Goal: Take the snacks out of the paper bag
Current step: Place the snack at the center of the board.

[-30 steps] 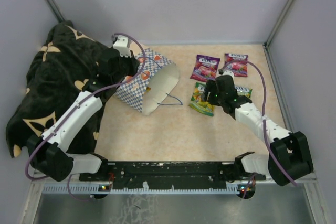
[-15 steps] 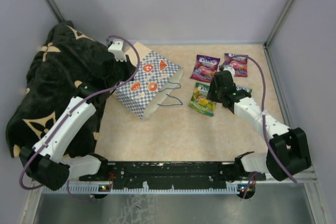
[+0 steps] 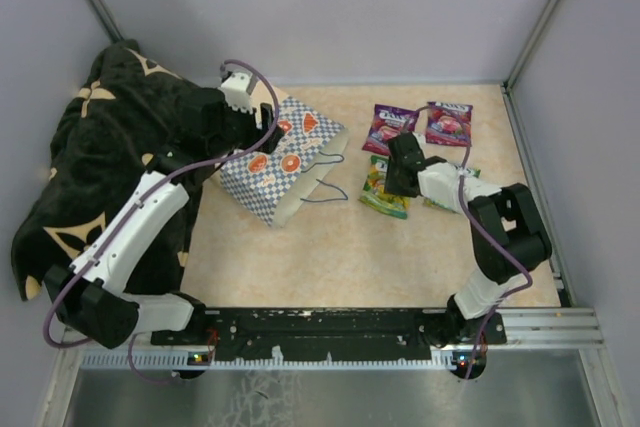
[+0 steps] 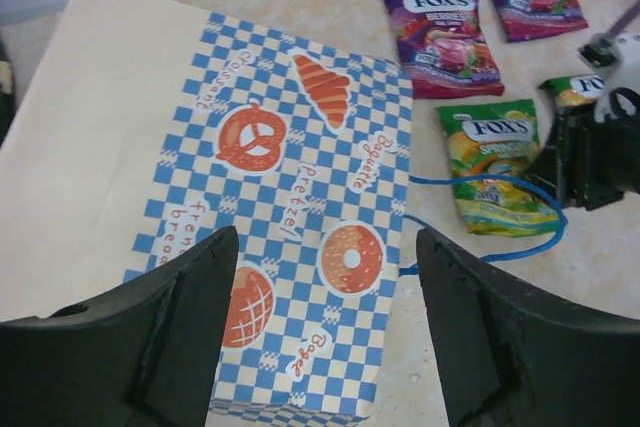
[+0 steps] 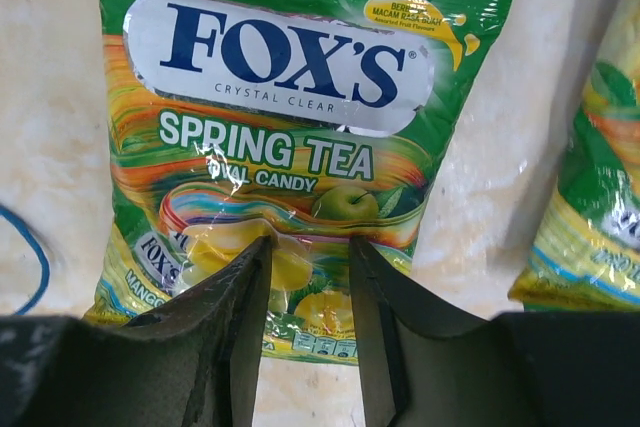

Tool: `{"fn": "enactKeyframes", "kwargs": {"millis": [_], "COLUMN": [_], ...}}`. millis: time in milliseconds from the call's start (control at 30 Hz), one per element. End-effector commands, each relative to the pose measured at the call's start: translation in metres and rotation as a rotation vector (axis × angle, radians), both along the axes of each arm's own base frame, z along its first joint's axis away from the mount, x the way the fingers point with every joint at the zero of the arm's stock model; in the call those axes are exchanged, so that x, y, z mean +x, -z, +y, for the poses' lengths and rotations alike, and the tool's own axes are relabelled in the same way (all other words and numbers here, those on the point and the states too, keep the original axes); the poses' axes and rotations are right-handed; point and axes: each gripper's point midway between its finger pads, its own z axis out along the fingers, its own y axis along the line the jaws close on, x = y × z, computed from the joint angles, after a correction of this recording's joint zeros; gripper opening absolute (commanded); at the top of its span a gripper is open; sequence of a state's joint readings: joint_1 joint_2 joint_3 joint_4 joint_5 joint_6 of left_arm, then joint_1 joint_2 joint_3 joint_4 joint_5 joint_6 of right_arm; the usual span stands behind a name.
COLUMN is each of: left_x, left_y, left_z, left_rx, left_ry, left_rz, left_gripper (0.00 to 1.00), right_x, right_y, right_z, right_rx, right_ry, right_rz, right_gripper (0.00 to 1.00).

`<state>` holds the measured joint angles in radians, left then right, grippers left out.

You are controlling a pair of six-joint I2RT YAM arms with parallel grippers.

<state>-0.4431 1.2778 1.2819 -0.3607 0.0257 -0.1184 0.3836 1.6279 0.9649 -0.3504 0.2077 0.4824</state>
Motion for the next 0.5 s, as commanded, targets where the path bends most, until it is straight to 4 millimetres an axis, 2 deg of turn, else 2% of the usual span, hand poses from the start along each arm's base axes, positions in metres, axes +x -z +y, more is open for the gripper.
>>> {"fn": "enactKeyframes", "kwargs": {"millis": [0, 33, 67, 100, 233, 367, 467], "left_x": [-0.016, -0.022, -0.030, -0.038, -0.058, -0.063, -0.057], "left_y": [0.004, 0.011, 0.017, 0.022, 0.039, 0.052, 0.062], "left_z": [-0.032, -0.042, -0.054, -0.065, -0.101, -0.123, -0.130], "left_rx": [0.024, 0.028, 0.038, 0.058, 0.197, 0.259, 0.298], "left_ry": [0.247, 0.308, 0.375, 0.428, 0.524, 0.582, 0.561], "left_rz": [-0.004, 0.013, 0.026, 0.031, 0.002, 0.007, 0.015], "left_gripper": [0.83, 0.88, 0.98, 0.99, 0.99, 0.99, 0.99], "right_x": [0.023, 0.023, 0.024, 0.025, 0.028, 0.030, 0.030], "right_y": [0.002, 0.006, 0.009, 0.012, 0.022, 0.028, 0.031], "right_z": [0.006, 0.005, 0.003, 0.000, -0.005, -0.008, -0.014], "right_rx": [-0.038, -0.050, -0.065, -0.080, -0.088, -0.057, -0.073], "right_ry": [-0.052, -0.056, -0.057, -0.058, -0.078, -0.096, -0.104], "right_rz": [-0.035, -0.029, -0.025, -0.020, 0.007, 0.031, 0.047], "right_gripper": [0.38, 0.38, 0.38, 0.38, 0.38, 0.39, 0.41]}}
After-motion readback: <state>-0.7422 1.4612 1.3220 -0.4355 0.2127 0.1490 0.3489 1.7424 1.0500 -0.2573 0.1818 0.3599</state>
